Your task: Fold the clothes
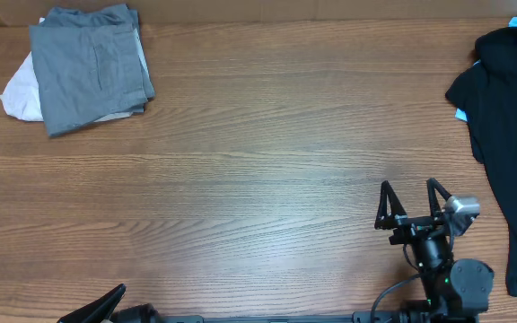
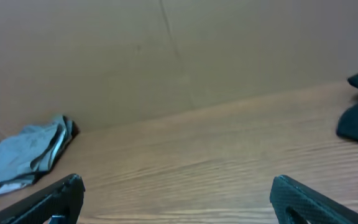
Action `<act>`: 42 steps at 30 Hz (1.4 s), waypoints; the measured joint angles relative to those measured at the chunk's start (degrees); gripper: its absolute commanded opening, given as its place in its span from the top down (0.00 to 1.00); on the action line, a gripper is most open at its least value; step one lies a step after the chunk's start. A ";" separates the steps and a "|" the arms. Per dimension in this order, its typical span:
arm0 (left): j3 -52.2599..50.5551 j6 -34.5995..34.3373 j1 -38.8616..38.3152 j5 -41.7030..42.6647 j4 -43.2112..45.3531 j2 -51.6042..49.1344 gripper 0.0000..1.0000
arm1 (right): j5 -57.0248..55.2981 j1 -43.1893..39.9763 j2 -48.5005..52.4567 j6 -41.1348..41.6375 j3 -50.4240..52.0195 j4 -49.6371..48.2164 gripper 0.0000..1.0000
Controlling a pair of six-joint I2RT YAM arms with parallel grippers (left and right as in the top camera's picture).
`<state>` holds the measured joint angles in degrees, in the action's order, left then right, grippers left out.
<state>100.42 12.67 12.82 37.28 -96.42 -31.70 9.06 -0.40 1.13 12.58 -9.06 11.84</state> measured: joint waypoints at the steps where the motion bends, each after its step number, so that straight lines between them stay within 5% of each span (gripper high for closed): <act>1: 0.00 0.00 0.00 -0.02 0.00 0.00 0.00 | 0.50 -0.42 -0.13 -0.09 0.83 -0.85 0.00; 11: 0.00 0.00 0.00 -0.02 0.00 0.00 0.00 | 1.49 -4.13 -0.28 -0.44 7.26 -10.03 0.00; 42: 0.00 0.00 0.00 -0.02 0.00 0.00 0.00 | 1.16 -4.13 -0.28 -0.59 8.02 -7.69 0.00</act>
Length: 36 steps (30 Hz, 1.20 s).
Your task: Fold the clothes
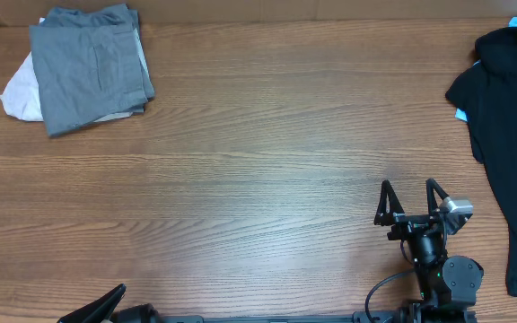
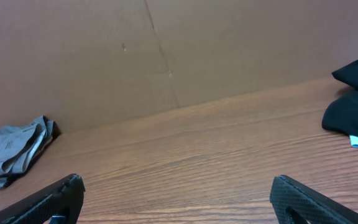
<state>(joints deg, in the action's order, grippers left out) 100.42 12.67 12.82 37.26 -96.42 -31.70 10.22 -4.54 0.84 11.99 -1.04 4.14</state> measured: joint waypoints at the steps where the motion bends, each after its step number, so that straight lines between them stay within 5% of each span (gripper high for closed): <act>1: 0.00 0.00 0.00 0.02 0.00 0.00 0.00 | 0.02 0.00 0.00 0.02 0.00 -0.04 0.00; 22: -3.50 -1.88 -2.69 0.17 6.03 0.28 0.00 | 0.02 0.00 0.00 0.02 0.00 -0.02 0.00; 28: -17.53 -8.96 -6.78 -4.98 24.46 6.71 0.00 | 0.04 0.00 0.00 -0.02 0.00 -0.09 0.00; 36: -49.53 -12.74 -9.49 -6.99 57.64 20.26 0.00 | 0.04 0.00 0.00 -0.02 0.00 -0.04 0.00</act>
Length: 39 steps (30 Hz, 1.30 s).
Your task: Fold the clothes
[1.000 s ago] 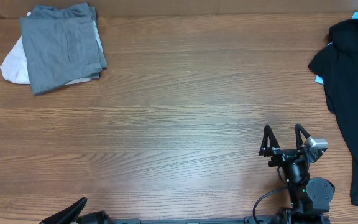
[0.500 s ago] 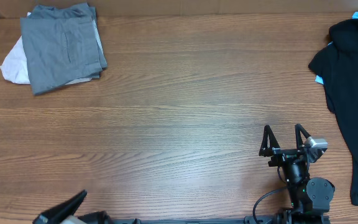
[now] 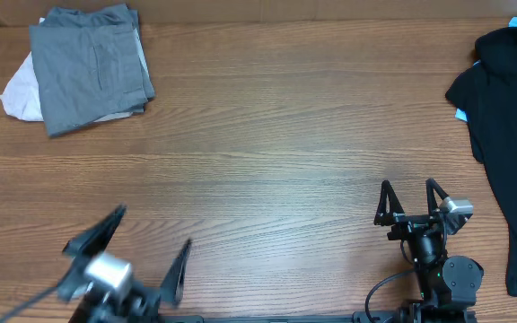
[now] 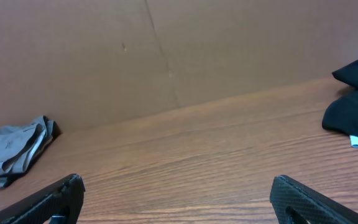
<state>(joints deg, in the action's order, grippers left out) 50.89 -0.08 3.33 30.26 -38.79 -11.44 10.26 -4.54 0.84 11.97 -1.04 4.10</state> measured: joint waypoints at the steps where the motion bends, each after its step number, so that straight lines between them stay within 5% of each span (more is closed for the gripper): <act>1: -4.17 -0.28 0.02 -0.42 4.24 0.87 0.00 | -0.02 0.00 0.00 0.02 0.00 0.02 0.00; 6: -20.79 -4.52 0.00 -4.59 17.66 3.67 0.00 | -0.02 0.02 0.00 0.00 0.00 0.00 0.00; 14: -36.57 -11.96 -2.25 -14.05 26.01 10.21 0.00 | -0.02 0.00 0.00 0.02 0.00 0.02 0.00; 28: -48.50 -13.94 -4.85 -23.28 36.74 10.49 0.00 | -0.02 0.02 0.00 0.02 0.00 0.00 0.00; 39: -50.40 -14.62 -4.85 -26.14 34.75 10.54 0.00 | -0.02 0.00 0.00 0.00 0.00 0.00 0.00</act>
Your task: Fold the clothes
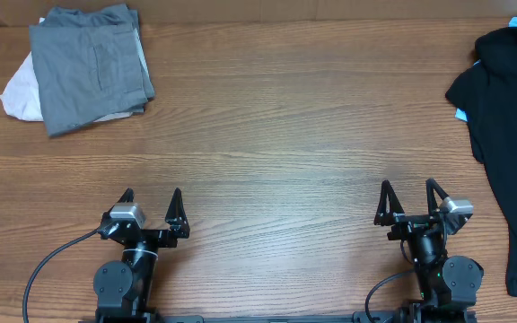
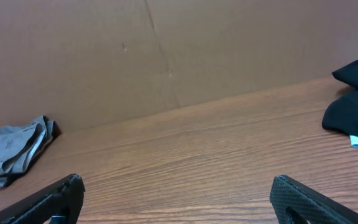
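Observation:
A black garment lies unfolded at the table's right edge, also at the right of the right wrist view as the black garment. Folded grey clothes sit at the far left corner over a white piece; the grey clothes show small in the wrist view. My left gripper stands open near the front left, holding nothing. My right gripper stands open near the front right, left of the black garment, with bare table between its fingers.
A light blue item peeks out by the black garment's far end, and a light blue bit shows beneath it. A brown cardboard wall runs along the table's far edge.
My left arm has settled at the front left, its gripper now pointing away over the table with fingers open. The right arm and the clothes have not moved.
At first my left gripper lay at the bottom edge, barely in view, and my right gripper stood open at the front right. The right one then turned slightly. The left arm rose into view, and now rests open like the right.

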Action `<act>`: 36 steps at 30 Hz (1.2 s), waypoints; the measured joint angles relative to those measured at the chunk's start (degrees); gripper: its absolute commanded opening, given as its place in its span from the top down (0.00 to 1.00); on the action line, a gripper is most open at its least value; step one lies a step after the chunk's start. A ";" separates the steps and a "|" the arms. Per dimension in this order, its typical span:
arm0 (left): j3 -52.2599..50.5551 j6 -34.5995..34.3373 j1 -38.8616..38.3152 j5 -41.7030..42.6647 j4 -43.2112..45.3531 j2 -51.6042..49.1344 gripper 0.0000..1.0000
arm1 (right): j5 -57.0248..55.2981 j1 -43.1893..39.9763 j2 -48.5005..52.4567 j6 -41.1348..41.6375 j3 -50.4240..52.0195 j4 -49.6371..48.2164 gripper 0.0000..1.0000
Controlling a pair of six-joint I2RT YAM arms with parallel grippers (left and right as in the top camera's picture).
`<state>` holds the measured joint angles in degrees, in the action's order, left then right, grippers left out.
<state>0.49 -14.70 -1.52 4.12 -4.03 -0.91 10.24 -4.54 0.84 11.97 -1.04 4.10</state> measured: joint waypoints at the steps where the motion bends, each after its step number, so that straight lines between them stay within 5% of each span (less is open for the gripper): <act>1: 0.00 0.00 0.00 -0.11 0.00 0.00 0.00 | 0.00 0.00 0.00 0.02 0.00 0.00 0.00; 36: 0.00 0.00 1.95 -0.37 -0.02 0.00 0.00 | 0.00 0.00 0.00 0.02 0.00 -0.02 0.00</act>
<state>0.49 -14.70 0.43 3.75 -4.05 -0.91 10.24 -4.54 0.84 11.99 -1.04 4.08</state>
